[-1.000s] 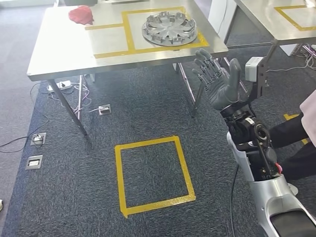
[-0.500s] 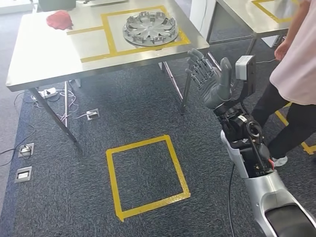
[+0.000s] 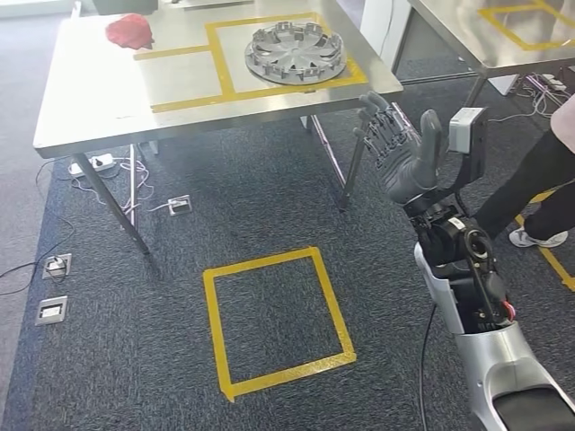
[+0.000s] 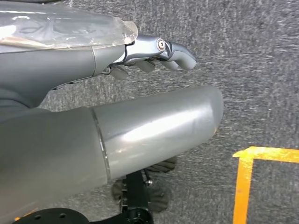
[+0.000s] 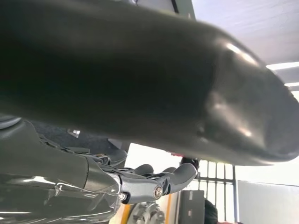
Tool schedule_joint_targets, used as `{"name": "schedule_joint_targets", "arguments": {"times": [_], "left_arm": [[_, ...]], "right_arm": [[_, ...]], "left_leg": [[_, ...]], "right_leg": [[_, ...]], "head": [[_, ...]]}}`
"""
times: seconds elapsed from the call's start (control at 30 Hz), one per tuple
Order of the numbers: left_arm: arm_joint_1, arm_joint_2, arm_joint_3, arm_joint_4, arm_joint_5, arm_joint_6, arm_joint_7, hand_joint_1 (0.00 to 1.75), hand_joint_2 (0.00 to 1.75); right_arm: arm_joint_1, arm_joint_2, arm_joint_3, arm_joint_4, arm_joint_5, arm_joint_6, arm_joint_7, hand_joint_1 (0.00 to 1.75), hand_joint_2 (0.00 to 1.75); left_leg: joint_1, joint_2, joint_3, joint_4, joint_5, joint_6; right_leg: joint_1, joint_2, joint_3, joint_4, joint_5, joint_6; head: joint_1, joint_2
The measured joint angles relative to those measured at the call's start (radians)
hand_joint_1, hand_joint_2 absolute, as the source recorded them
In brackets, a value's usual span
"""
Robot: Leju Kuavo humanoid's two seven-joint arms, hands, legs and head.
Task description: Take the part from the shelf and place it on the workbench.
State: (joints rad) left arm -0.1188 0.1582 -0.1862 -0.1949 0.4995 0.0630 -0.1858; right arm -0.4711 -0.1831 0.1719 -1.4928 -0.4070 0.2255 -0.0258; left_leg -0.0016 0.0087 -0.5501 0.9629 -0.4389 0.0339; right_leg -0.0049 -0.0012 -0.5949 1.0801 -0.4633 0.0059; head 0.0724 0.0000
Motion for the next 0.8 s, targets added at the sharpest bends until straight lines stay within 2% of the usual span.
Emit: {"name": "schedule_joint_targets", "arguments": {"times": [0.03, 0.07, 0.13, 0.2, 0.23, 0.27, 0.33, 0.37, 0.4, 0.43, 0.5, 0.53, 0.57, 0.6, 0.7, 0.73, 0.8], "left_arm": [[-0.001, -0.001, 0.000, 0.000, 0.000, 0.000, 0.000, 0.00, 0.00], [-0.001, -0.001, 0.000, 0.000, 0.000, 0.001, 0.000, 0.00, 0.00], [-0.001, -0.002, 0.000, 0.000, 0.000, 0.002, 0.000, 0.00, 0.00], [-0.001, -0.002, 0.000, 0.000, 0.000, 0.004, 0.000, 0.00, 0.00], [-0.002, -0.001, 0.000, 0.000, 0.000, 0.006, 0.000, 0.00, 0.00], [-0.002, 0.000, 0.000, 0.000, 0.000, 0.007, 0.000, 0.00, 0.00], [-0.001, 0.001, 0.000, 0.000, 0.001, 0.008, 0.000, 0.00, 0.00], [0.001, 0.000, 0.000, 0.000, 0.001, 0.008, 0.000, 0.00, 0.00], [0.003, 0.000, 0.000, 0.000, 0.001, 0.008, 0.000, 0.00, 0.00], [0.003, 0.000, 0.000, 0.000, 0.001, 0.008, 0.000, 0.00, 0.00], [0.003, 0.000, 0.000, 0.000, 0.000, 0.008, 0.000, 0.00, 0.00], [0.002, 0.000, 0.000, 0.000, 0.000, 0.008, 0.000, 0.00, 0.00], [0.002, 0.000, 0.000, 0.000, 0.000, 0.008, 0.000, 0.00, 0.00], [0.002, -0.001, -0.001, 0.000, -0.002, 0.008, 0.000, 0.00, 0.00], [0.002, -0.004, -0.006, 0.000, -0.006, 0.009, 0.001, 0.00, 0.00], [0.001, -0.004, -0.009, 0.000, -0.007, 0.010, 0.001, 0.00, 0.00], [0.000, -0.004, -0.014, 0.000, -0.007, 0.010, 0.002, 0.00, 0.00]], "right_arm": [[-0.001, 0.000, -0.002, -0.002, 0.000, 0.000, 0.000, 0.00, 0.00], [-0.001, 0.000, -0.003, -0.004, 0.000, 0.000, 0.001, 0.00, 0.00], [-0.001, 0.000, -0.005, -0.009, -0.002, 0.000, 0.004, 0.00, 0.00], [0.000, 0.000, -0.007, -0.015, -0.005, -0.001, 0.007, 0.00, 0.00], [0.001, 0.000, -0.008, -0.019, -0.007, -0.002, 0.010, 0.00, 0.00], [0.001, 0.000, -0.008, -0.021, -0.010, -0.002, 0.012, 0.00, 0.00], [0.004, 0.000, -0.008, -0.023, -0.016, -0.004, 0.016, 0.00, 0.00], [0.006, 0.000, -0.008, -0.023, -0.019, -0.004, 0.017, 0.00, 0.00], [0.007, 0.000, -0.007, -0.023, -0.021, -0.005, 0.017, 0.00, 0.00], [0.007, 0.000, -0.007, -0.023, -0.022, -0.005, 0.017, 0.00, 0.00], [0.007, 0.000, -0.007, -0.023, -0.022, -0.006, 0.016, 0.00, 0.00], [0.006, 0.000, -0.008, -0.023, -0.022, -0.007, 0.016, 0.00, 0.00], [0.005, 0.000, -0.009, -0.024, -0.022, -0.008, 0.015, 0.00, 0.00], [0.005, 0.000, -0.009, -0.024, -0.023, -0.010, 0.013, 0.00, 0.00], [0.007, -0.001, -0.011, -0.027, -0.023, -0.012, 0.011, 0.00, 0.00], [0.007, -0.002, -0.012, -0.029, -0.024, -0.013, 0.011, 0.00, 0.00], [0.009, -0.003, -0.015, -0.033, -0.025, -0.014, 0.014, 0.00, 0.00]], "left_leg": [[-0.002, 0.001, 0.002, 0.001, -0.002, -0.002], [-0.003, 0.003, 0.001, 0.001, -0.003, -0.005], [-0.003, 0.009, -0.001, 0.000, -0.003, -0.013], [-0.002, 0.011, -0.004, 0.009, -0.013, -0.023], [-0.002, 0.008, -0.015, 0.037, -0.032, -0.029], [0.000, 0.004, -0.038, 0.087, -0.061, -0.035], [0.006, -0.002, -0.108, 0.230, -0.125, -0.046], [0.010, -0.002, -0.138, 0.285, -0.141, -0.050], [0.013, -0.002, -0.150, 0.304, -0.137, -0.053], [0.017, -0.002, -0.141, 0.279, -0.112, -0.057], [0.025, -0.009, -0.078, 0.140, -0.036, -0.061], [0.027, -0.017, -0.047, 0.074, -0.010, -0.060], [0.028, -0.023, -0.027, 0.030, 0.004, -0.058], [0.027, -0.027, -0.020, 0.012, 0.005, -0.053], [0.024, -0.018, -0.018, 0.007, 0.006, -0.032], [0.025, -0.015, -0.016, 0.005, 0.007, -0.025], [0.024, -0.007, -0.015, 0.003, 0.007, -0.016]], "right_leg": [[0.005, -0.006, 0.029, -0.064, 0.023, -0.008], [0.010, -0.010, 0.045, -0.103, 0.033, -0.013], [0.014, -0.008, 0.050, -0.125, 0.032, -0.015], [0.008, -0.002, 0.056, -0.136, 0.037, -0.017], [0.004, 0.000, 0.059, -0.142, 0.040, -0.018], [0.001, 0.001, 0.061, -0.146, 0.043, -0.019], [0.000, 0.004, 0.060, -0.147, 0.043, -0.021], [0.000, 0.007, 0.059, -0.147, 0.043, -0.021], [-0.001, 0.010, 0.059, -0.147, 0.043, -0.021], [-0.003, 0.014, 0.060, -0.146, 0.043, -0.020], [-0.006, 0.023, 0.061, -0.141, 0.039, -0.013], [-0.005, 0.027, 0.059, -0.136, 0.036, -0.008], [-0.005, 0.030, 0.057, -0.133, 0.034, -0.002], [-0.004, 0.034, 0.054, -0.131, 0.033, 0.004], [-0.006, 0.038, 0.049, -0.123, 0.026, 0.020], [-0.007, 0.033, 0.039, -0.099, 0.009, 0.025], [-0.007, 0.018, -0.013, 0.021, -0.056, 0.031]], "head": [[0.000, 0.000], [-0.001, 0.000], [-0.002, 0.000], [-0.002, 0.000], [-0.007, 0.000], [-0.013, 0.000], [-0.027, 0.000], [-0.033, 0.000], [-0.036, 0.000], [-0.039, 0.000], [-0.045, 0.000], [-0.049, 0.000], [-0.050, 0.000], [-0.050, 0.000], [-0.043, 0.000], [-0.040, 0.000], [-0.027, 0.000]]}}
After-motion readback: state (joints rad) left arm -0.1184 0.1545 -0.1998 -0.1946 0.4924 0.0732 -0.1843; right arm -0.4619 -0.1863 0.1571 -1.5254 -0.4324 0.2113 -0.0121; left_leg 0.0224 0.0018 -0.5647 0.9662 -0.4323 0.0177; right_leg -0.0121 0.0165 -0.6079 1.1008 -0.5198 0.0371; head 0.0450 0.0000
